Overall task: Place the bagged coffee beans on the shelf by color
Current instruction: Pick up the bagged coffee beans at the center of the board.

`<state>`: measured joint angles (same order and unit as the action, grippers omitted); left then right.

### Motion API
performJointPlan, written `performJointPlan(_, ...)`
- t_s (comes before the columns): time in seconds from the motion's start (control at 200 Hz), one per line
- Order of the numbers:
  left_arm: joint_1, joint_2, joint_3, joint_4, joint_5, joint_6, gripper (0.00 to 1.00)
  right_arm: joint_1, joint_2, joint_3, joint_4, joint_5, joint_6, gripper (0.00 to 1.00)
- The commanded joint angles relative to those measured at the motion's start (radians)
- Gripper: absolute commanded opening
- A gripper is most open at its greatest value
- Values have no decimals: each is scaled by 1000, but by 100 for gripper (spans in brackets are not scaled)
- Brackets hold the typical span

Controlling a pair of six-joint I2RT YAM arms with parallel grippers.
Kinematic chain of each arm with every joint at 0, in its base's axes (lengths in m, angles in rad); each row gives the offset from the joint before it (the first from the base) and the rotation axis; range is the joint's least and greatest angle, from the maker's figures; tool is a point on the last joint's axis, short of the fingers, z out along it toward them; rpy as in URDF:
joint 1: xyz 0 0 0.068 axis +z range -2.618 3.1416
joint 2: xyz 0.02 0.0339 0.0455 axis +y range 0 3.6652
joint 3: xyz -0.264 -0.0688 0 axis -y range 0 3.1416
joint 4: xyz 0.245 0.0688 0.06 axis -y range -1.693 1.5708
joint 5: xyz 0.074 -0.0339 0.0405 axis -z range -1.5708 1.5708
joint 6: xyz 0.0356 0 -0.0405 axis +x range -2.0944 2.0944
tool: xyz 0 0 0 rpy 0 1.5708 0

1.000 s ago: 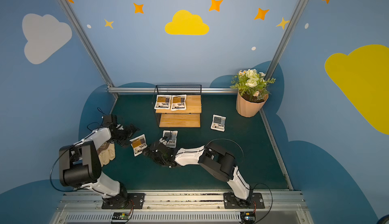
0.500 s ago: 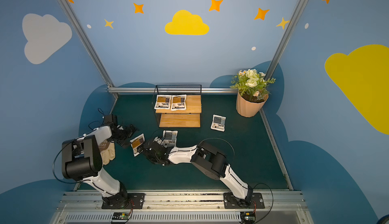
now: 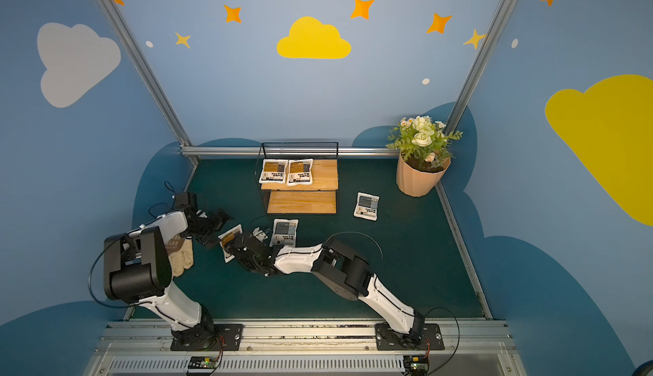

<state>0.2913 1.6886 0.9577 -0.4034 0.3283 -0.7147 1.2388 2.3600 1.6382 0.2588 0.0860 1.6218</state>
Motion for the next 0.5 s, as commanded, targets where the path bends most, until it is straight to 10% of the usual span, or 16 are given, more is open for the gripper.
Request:
performJointPlan(0.0,5,24,-5,-12,-17,5,99,3,85,-7,-110,27,10,80)
performJointPlan(0.496,6,24,-10,-9,-13,12,99,-17,126,22,-74,18,-40,36)
